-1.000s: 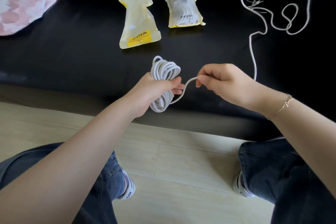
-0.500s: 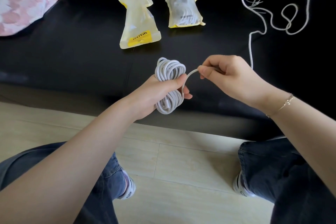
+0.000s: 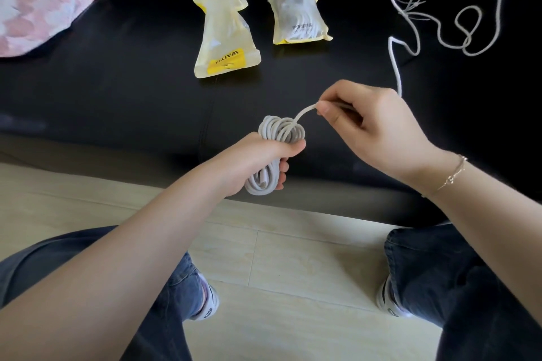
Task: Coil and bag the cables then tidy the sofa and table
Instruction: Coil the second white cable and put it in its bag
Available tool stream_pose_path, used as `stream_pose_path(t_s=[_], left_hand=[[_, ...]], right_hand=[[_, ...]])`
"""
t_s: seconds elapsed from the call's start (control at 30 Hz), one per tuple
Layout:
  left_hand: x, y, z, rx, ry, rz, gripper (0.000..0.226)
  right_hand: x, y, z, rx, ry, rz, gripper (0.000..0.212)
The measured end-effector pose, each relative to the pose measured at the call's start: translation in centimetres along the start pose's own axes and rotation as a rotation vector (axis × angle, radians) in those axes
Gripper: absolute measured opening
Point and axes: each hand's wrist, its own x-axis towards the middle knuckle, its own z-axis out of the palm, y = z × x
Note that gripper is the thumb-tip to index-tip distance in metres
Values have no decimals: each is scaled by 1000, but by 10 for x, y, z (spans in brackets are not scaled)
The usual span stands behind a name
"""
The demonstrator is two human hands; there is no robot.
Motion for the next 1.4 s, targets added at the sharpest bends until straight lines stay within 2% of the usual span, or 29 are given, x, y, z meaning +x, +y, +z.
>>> stream_pose_path(t_s=[0.13,0.27,0.33,0.4,0.53,0.7,0.77,0.93,1.07,1.3,1.4], left_hand=[[-3,1,0,-207,-172,-40,34],[-6,9,-9,-630,-218,-85,27],[-8,12,-13,-798,-229,-92,23],[-11,13,-13,-886,-256,-95,24],[-12,12,-7,-831,-268,-71,26],[-12,9,-2,-627,-215,25,18],[-12,9,-1,-628,-218,55,16],[-13,8,0,-603,-277,97,27],[-12,7,0,-628,-261,82,14],[-5,9,-7,-718,-106,52,19],[-4,9,-13,-758,-138,62,17]], right_hand=[[2,9,1,-135,69,129,28],[3,22,-3,-186,50,286,33],[3,24,-4,-225,49,310,36],[5,24,-6,-291,66,252,32],[5,22,-6,-222,60,85,14],[-3,18,8,-200,-100,-37,13],[-6,15,13,-212,-146,-61,15],[-7,11,15,-218,-182,-63,20],[-8,9,16,-187,-202,-65,17],[-5,20,16,-292,-284,-109,43],[-4,22,12,-305,-336,-84,50]])
